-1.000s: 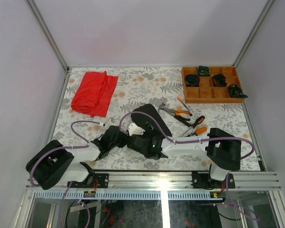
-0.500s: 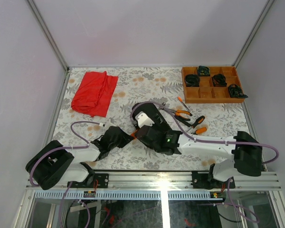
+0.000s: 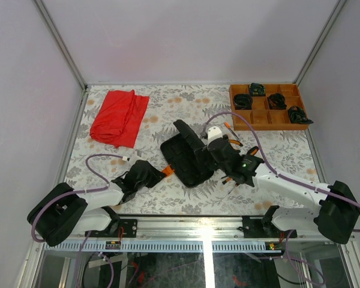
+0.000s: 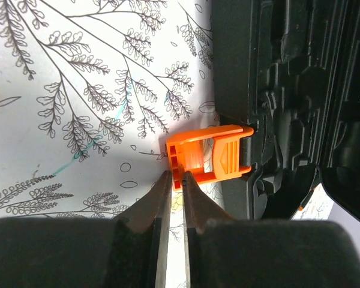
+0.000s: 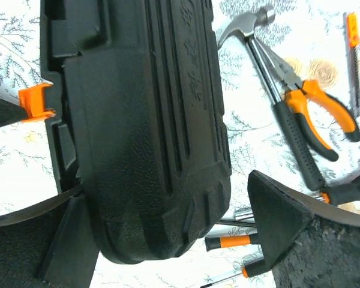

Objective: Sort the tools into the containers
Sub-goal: Open the storage box at the center of the board.

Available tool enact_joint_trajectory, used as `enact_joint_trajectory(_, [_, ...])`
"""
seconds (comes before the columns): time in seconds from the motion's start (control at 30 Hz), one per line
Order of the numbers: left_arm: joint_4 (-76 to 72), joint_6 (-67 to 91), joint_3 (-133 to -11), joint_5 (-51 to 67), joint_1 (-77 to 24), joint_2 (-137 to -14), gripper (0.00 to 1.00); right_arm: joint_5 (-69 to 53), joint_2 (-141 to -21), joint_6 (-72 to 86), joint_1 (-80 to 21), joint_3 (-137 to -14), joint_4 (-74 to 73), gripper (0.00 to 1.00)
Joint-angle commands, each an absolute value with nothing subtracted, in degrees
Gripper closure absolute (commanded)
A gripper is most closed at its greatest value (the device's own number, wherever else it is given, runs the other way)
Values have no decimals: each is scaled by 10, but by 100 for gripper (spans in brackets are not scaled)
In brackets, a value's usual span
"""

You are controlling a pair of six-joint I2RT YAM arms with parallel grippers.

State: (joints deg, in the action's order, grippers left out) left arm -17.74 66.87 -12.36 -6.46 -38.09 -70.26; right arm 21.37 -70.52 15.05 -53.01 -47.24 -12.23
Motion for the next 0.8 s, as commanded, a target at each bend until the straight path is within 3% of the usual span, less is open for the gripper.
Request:
enact_joint_trajectory(0.0, [-51,632,-101,-102,-374,-710,100,97,-675,186,-471,-436,-72,4])
enact_joint_trajectory(0.33, [-32,628,-105,-99,-370,-688,100,20,-671,220,-403,-386,10,17])
enact_joint_trajectory(0.57, [6,645,-100,-94,-368,-634,99,41,-662,226,-385,-374,22,37])
enact_joint_trajectory(0.77, [63,646,-116,-92,-367,-567,78,27,-670,226,-376,-366,48,48])
